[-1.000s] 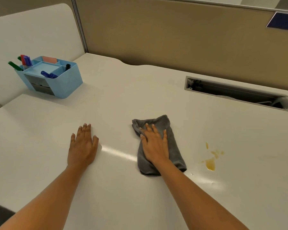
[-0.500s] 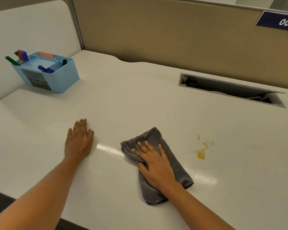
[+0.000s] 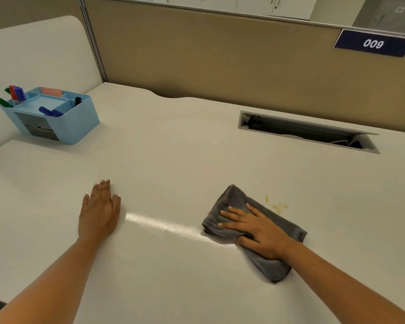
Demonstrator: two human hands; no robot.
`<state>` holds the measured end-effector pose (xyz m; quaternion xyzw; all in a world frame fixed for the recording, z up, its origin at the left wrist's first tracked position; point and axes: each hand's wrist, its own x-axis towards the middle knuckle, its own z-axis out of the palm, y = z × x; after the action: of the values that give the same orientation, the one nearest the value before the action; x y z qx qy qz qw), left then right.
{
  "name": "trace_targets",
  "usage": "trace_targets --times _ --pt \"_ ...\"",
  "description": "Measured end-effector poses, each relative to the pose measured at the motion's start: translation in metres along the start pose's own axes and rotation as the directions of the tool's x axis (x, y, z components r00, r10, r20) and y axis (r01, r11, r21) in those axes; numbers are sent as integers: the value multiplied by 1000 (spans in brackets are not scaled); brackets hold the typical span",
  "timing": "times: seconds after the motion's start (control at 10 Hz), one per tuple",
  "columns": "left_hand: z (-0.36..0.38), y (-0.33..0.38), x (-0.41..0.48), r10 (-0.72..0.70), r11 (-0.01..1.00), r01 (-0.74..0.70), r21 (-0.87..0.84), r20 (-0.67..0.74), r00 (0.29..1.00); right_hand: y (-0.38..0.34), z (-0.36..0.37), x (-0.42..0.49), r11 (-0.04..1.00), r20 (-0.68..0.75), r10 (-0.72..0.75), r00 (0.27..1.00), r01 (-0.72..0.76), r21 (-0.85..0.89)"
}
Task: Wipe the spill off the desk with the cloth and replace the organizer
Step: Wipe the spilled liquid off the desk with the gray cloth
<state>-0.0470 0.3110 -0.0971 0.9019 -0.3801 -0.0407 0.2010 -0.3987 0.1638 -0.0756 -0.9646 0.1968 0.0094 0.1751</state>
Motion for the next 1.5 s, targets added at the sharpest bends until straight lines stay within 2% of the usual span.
trace_targets --times 0.1,0.2,0.3,0.4,0.5,0.6,0.8,1.0,1.2,1.4,1.5 --pt "1 -1 1 7 1000 -7 15 3 1000 6 -4 -1 999 30 -34 999 35 -25" --pt "1 -1 3 16 1000 -16 15 1 1000 -6 -4 3 980 -45 93 995 -83 179" --pt "2 -3 3 26 1000 -26 11 -13 1000 -31 -5 16 711 -226 522 822 -274 647" --pt "2 -3 2 48 998 -47 34 -20 999 -47 -8 27 664 -421 742 521 -492 562" --pt "0 -2 2 50 998 -49 34 -17 999 -47 -14 21 590 -419 792 445 -735 335" --pt "-1 -1 1 53 998 -52 24 -16 998 -46 -19 13 469 -296 862 412 -870 154" --pt "-2 -1 0 49 999 -49 5 -10 999 -63 -18 19 325 -153 940 304 -936 136" --pt "-2 -2 0 53 999 -53 -1 -2 999 -63 -21 28 253 -10 967 255 -954 159" --pt "-4 0 -1 44 999 -44 -18 5 999 -57 -15 30 276 0 960 281 -942 189" --pt "-5 1 -1 50 999 -50 -9 0 999 -42 -16 29 373 -54 928 370 -915 152" --pt "-5 1 -1 50 999 -50 -7 5 999 -30 -21 29 447 -65 895 442 -887 118"
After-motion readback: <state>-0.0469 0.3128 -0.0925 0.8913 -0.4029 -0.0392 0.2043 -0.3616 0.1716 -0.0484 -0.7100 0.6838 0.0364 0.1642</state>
